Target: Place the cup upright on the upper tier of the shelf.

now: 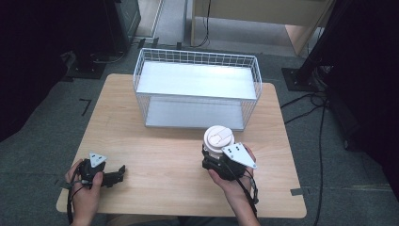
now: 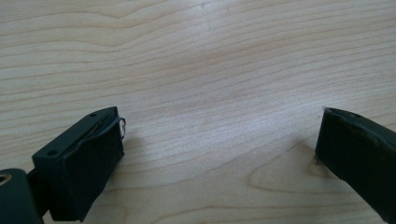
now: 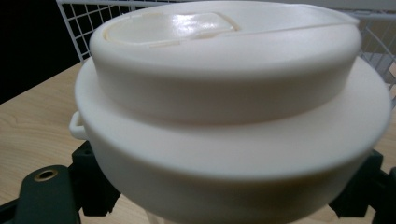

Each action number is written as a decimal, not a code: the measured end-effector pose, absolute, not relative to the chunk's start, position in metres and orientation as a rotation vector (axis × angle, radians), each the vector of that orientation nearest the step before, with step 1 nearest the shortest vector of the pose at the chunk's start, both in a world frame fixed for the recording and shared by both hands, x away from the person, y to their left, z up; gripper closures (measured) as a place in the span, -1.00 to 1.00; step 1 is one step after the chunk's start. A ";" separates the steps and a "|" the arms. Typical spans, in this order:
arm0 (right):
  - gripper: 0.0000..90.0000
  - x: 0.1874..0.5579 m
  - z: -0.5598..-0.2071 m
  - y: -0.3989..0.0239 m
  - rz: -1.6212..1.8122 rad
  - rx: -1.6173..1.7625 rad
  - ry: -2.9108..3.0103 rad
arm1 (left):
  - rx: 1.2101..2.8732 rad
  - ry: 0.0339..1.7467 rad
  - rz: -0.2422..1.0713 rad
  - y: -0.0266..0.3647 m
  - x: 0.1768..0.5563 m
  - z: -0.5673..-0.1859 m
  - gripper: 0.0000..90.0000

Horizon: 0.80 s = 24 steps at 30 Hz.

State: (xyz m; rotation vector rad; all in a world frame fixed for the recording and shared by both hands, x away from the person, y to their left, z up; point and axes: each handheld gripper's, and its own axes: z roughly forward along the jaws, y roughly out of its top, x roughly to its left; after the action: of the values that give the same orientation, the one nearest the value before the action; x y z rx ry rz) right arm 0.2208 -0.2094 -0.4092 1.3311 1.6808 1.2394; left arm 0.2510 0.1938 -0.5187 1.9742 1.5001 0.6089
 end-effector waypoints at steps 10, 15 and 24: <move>-0.64 0.230 -0.388 -0.208 1.240 1.319 1.656 | 1.976 1.499 0.610 0.194 0.251 -0.519 -0.97; -0.64 0.236 -0.376 -0.206 1.248 1.292 1.636 | 1.975 1.499 0.610 0.194 0.251 -0.519 -0.97; -0.64 0.244 -0.355 -0.202 1.270 1.238 1.560 | 1.975 1.499 0.610 0.194 0.251 -0.519 -0.97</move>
State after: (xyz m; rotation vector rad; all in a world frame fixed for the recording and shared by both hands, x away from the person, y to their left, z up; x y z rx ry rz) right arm 0.2441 -0.2018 -0.3552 1.2377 1.5595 1.2703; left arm 0.2511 0.1939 -0.5187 1.9753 1.4992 0.6098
